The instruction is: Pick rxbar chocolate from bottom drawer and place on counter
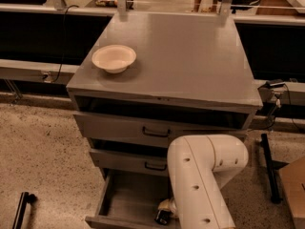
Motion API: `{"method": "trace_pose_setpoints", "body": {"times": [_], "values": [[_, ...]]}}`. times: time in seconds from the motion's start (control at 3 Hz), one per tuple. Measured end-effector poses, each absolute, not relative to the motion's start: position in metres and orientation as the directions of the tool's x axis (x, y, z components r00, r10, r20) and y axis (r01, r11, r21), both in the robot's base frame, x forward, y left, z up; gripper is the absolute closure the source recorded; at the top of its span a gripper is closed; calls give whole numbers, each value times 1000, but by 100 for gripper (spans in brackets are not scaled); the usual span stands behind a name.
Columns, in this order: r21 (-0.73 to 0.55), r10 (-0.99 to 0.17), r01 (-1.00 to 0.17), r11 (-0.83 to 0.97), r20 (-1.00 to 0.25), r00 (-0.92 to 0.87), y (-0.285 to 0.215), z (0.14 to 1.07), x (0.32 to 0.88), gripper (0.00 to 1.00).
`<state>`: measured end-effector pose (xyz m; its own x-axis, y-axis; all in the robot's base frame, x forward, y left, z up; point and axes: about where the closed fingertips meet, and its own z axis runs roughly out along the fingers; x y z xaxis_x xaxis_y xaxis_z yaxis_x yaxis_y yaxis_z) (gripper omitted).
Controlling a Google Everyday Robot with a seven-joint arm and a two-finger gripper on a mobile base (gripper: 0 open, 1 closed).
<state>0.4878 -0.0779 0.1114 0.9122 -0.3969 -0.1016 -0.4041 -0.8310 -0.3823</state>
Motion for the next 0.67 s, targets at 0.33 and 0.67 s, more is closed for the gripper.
{"method": "trace_pose_setpoints", "body": {"times": [0.33, 0.67], "values": [[-519, -351, -342, -783, -85, 932, -101, 135, 491, 100], [-667, -307, -268, -695, -61, 950, -118, 170, 492, 100]]}}
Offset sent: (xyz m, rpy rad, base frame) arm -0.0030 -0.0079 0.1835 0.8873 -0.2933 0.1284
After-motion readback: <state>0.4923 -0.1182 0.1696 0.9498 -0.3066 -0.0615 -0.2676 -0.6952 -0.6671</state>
